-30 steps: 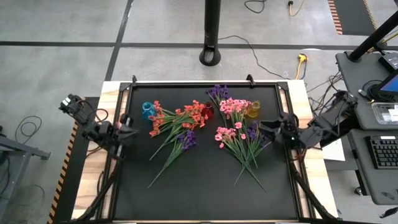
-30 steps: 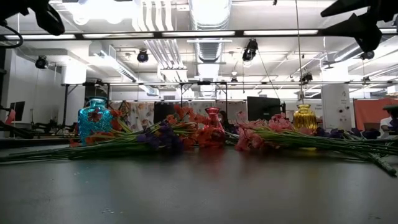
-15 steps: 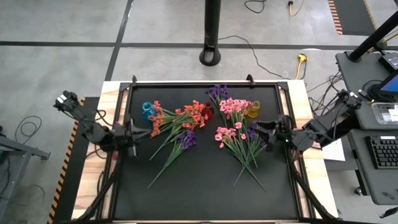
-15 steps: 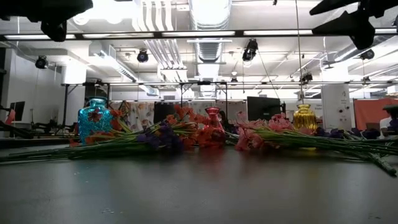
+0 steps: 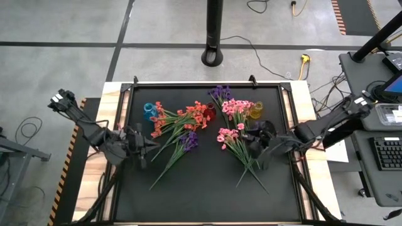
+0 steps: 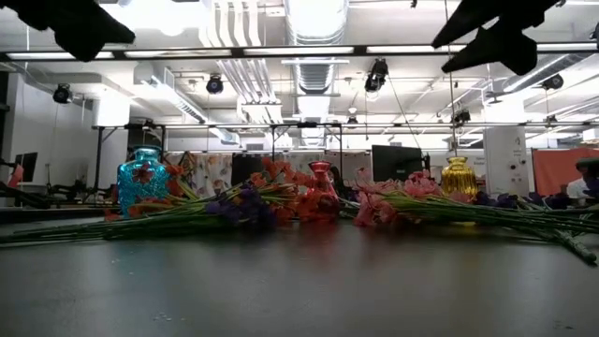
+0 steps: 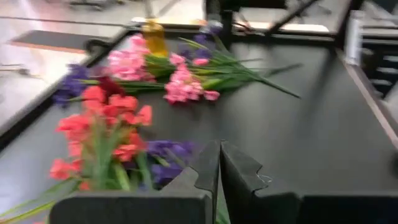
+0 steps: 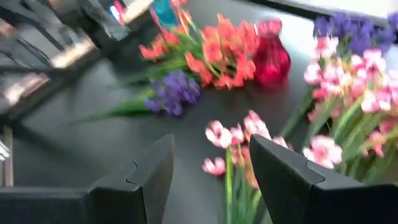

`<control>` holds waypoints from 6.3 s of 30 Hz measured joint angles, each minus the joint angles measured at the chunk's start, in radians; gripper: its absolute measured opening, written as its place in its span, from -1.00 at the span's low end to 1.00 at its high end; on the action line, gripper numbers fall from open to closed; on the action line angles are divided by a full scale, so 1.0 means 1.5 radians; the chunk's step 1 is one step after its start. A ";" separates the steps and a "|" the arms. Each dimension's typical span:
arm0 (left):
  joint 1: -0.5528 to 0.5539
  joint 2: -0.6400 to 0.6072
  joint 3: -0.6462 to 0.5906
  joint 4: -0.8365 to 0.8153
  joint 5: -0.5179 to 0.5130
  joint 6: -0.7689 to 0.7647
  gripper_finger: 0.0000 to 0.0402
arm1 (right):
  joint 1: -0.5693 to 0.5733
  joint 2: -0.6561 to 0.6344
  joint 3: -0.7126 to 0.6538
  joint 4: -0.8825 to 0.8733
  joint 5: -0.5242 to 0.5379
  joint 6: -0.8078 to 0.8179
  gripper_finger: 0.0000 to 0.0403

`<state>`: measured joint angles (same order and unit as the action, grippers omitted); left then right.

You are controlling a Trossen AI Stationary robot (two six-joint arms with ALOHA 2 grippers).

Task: Sort flowers into vase by color
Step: Put the bottom right pink flower into the red vase

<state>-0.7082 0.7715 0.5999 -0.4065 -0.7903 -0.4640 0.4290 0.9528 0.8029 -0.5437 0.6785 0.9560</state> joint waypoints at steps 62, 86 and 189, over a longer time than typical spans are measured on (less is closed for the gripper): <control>0.091 0.149 0.170 -0.021 -0.094 0.218 -0.12 | -0.129 0.527 0.277 -0.259 -0.315 0.047 0.54; 0.091 0.149 0.169 -0.025 -0.096 0.216 -0.12 | -0.160 0.587 0.275 -0.219 -0.320 0.009 0.13; 0.091 0.149 0.165 -0.044 -0.060 0.151 -0.12 | -0.412 0.314 0.018 1.039 -0.123 -0.732 -0.91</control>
<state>-0.5724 0.9952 0.8472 -0.4719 -0.8799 -0.2375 -0.1886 1.4235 0.8307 1.0143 0.4937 -0.1423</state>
